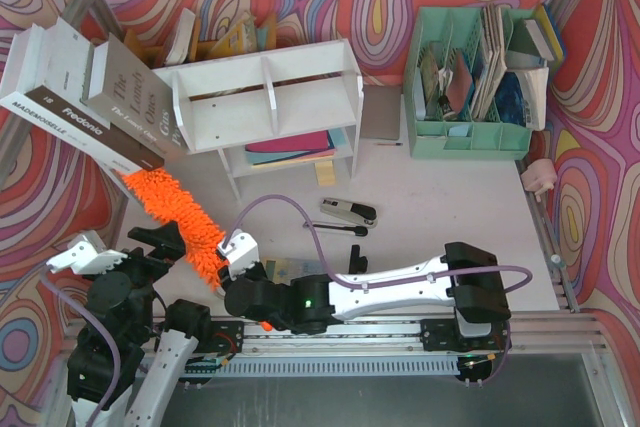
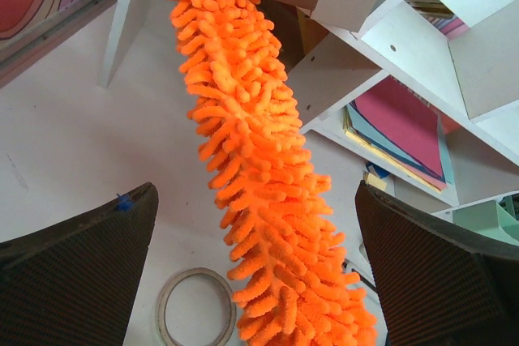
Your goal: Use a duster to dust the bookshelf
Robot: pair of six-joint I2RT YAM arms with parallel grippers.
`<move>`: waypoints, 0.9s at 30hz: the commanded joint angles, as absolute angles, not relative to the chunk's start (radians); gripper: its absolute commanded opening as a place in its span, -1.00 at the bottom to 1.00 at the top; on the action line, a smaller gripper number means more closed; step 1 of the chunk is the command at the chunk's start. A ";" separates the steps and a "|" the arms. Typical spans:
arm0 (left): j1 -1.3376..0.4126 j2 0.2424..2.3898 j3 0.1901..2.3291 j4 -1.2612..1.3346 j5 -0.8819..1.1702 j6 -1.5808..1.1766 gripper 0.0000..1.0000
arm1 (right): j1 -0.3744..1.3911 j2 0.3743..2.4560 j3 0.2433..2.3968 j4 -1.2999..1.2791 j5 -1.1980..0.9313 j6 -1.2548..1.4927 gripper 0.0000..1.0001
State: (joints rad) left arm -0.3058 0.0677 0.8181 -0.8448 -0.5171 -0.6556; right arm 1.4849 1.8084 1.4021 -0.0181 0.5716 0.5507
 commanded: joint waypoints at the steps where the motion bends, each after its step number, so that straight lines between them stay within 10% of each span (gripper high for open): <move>1: -0.299 0.081 0.811 -0.851 -0.528 -0.663 0.97 | 1.493 1.803 1.452 -0.003 0.632 0.557 -1.00; 12: -0.299 0.085 0.810 -0.850 -0.528 -0.662 0.97 | 1.493 1.656 1.317 -0.137 0.900 0.808 -1.00; 21: -0.299 0.089 0.810 -0.850 -0.529 -0.661 0.97 | 1.372 1.763 1.407 -0.334 0.549 0.955 -1.00; 27: -0.299 0.087 0.813 -0.855 -0.533 -0.663 0.97 | 1.430 1.725 1.390 -0.164 0.700 0.794 -1.00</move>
State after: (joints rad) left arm -0.3058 0.0834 0.8181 -0.8478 -0.5175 -0.6556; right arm 1.3712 1.7679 1.3872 -0.2935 0.5648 0.8810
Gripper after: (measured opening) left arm 0.985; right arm 0.328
